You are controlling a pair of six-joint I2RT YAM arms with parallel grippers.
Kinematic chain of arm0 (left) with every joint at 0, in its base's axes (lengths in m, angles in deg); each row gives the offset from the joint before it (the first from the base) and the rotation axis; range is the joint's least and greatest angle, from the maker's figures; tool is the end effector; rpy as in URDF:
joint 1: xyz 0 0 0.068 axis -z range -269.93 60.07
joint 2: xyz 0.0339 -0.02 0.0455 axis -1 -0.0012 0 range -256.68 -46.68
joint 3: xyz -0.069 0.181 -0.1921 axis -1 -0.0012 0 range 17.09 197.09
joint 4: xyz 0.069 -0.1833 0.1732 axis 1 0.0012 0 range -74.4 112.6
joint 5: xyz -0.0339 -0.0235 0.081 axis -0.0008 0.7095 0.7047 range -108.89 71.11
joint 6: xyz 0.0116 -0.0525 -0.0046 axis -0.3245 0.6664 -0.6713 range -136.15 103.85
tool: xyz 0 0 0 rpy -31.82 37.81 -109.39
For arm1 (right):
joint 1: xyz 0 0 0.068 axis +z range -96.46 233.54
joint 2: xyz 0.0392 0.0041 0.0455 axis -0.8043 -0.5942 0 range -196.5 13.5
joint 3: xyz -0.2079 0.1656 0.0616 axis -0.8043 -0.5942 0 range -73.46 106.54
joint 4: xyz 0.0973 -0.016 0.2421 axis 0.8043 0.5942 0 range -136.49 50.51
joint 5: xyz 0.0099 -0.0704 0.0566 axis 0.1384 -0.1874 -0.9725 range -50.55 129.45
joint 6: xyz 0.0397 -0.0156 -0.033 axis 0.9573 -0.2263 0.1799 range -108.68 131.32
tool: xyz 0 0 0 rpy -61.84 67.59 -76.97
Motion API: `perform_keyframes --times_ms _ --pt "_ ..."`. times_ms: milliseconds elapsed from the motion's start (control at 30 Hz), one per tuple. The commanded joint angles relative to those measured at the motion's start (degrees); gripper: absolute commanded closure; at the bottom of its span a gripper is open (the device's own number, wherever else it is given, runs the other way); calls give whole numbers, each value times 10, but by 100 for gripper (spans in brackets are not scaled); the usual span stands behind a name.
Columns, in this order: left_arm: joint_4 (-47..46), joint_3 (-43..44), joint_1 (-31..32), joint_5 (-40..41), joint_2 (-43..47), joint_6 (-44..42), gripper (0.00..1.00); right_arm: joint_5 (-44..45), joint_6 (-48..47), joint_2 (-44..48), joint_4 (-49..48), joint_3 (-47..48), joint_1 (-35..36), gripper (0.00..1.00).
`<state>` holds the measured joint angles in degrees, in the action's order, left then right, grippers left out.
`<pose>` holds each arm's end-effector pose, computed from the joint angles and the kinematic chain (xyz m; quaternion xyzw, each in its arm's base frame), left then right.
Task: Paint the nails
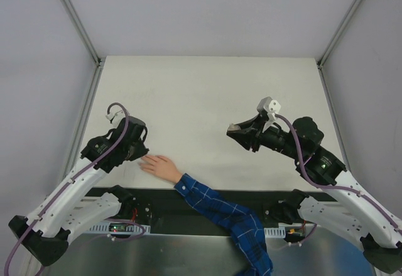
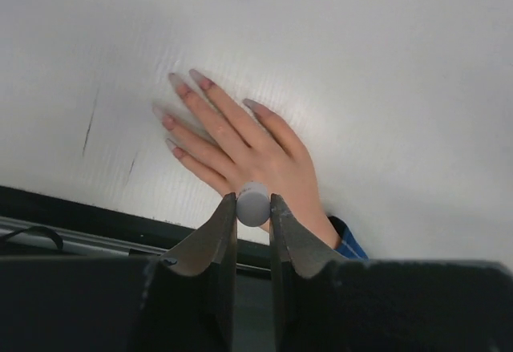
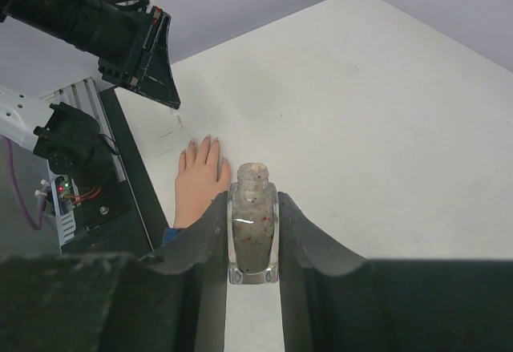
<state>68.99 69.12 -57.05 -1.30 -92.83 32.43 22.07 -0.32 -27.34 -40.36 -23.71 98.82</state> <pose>0.1297 -0.0711 0.3090 -0.1807 0.9049 -0.1258 0.3643 0.1055 0.1218 0.3886 -0.4211 0.5472 0.3069 0.6550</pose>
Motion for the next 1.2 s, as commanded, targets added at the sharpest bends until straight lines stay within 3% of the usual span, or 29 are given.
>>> perform_keyframes --times_ms 0,100,400,1167 --pt "49 -39 -6 83 -2 126 100 -14 -8 18 -24 -6 -2 100" --pt "69 -56 -9 115 -13 183 100 -10 -12 21 -28 -14 -4 100" --pt "66 -65 -19 133 -61 207 100 -1 -16 21 -28 -17 -5 100" --pt "-9 -137 -32 124 -106 203 100 8 -19 19 -28 -22 -6 100"
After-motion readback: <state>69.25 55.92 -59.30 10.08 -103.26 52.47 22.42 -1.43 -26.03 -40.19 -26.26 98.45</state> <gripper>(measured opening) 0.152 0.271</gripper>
